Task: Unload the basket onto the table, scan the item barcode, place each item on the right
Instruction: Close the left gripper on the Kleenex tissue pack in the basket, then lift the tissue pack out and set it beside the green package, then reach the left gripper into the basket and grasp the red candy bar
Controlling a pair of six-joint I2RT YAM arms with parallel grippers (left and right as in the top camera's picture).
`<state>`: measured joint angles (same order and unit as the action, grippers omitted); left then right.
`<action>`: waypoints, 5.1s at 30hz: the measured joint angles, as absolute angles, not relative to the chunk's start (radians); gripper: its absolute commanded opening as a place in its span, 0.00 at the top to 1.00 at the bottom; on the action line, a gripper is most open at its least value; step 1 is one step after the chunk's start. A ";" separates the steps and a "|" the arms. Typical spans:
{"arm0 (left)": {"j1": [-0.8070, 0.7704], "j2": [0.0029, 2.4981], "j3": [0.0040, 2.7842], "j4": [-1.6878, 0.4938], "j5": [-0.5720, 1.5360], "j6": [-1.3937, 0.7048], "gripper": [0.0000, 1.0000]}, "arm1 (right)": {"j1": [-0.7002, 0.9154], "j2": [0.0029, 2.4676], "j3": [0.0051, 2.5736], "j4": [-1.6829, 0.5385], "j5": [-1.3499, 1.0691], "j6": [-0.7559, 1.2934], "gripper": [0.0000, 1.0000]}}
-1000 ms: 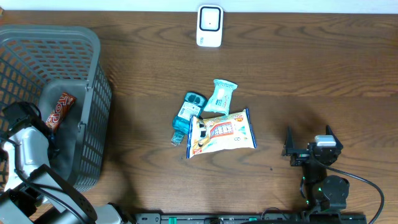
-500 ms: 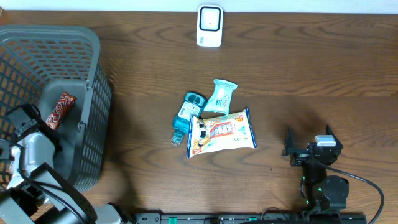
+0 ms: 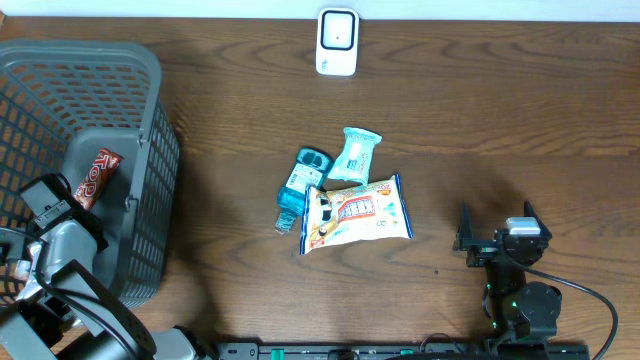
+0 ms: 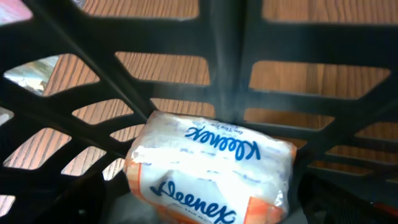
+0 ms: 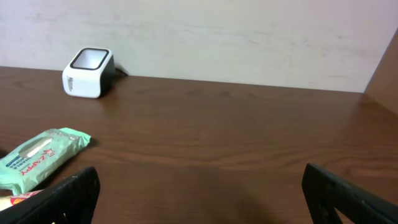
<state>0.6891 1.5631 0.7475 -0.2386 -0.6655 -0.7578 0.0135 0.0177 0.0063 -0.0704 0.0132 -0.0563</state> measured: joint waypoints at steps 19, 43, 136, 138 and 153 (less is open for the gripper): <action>0.690 1.693 0.749 -0.126 -0.694 -0.758 0.41 | 0.014 0.018 0.006 -0.071 0.013 -0.056 0.01; 0.693 1.137 0.746 -0.124 -0.100 -0.711 0.58 | 0.014 0.018 0.006 -0.071 0.013 -0.056 0.01; 0.183 0.989 1.267 -0.606 -0.298 -0.147 0.02 | 0.014 0.019 0.006 -0.070 0.014 -0.056 0.01; 0.261 1.030 1.267 -0.614 -0.290 -0.161 0.02 | 0.014 0.019 0.006 -0.071 0.014 -0.056 0.01; 0.478 1.498 1.266 -0.634 -0.229 0.017 0.02 | 0.014 0.019 0.006 -0.070 0.014 -0.056 0.01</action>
